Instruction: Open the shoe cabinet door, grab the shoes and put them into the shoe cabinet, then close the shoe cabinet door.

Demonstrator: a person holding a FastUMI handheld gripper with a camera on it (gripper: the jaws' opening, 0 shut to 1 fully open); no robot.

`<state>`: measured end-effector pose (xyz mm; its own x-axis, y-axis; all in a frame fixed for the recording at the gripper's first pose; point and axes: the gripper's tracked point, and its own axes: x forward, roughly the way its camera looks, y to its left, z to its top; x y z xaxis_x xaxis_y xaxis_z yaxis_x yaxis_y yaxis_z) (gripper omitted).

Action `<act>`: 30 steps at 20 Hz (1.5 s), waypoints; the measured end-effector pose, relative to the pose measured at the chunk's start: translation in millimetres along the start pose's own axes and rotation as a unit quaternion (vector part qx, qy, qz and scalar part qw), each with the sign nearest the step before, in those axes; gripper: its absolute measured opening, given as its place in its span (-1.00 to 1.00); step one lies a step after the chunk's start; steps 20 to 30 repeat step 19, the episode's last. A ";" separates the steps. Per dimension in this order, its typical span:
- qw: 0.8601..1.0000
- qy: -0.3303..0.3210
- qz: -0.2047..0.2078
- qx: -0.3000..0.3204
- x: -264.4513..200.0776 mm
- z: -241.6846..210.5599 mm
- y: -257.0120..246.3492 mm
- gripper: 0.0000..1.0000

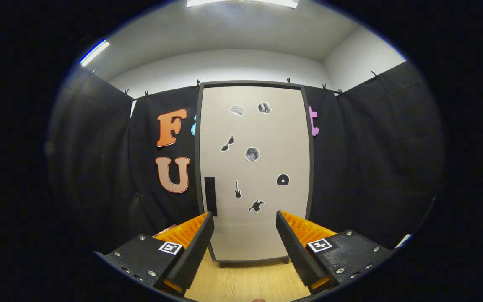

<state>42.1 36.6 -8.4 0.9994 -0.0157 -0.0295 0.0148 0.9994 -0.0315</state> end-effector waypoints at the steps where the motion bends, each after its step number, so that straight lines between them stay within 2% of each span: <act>1: 1.000 -0.004 -0.004 -0.003 -7.4 1.1 -4.0 0.86; 10: 1.000 -0.002 -0.016 -0.002 -54.0 -2.4 -38.5 0.86; 30: 1.000 0.002 -0.011 0.009 -60.6 -3.9 -48.8 0.86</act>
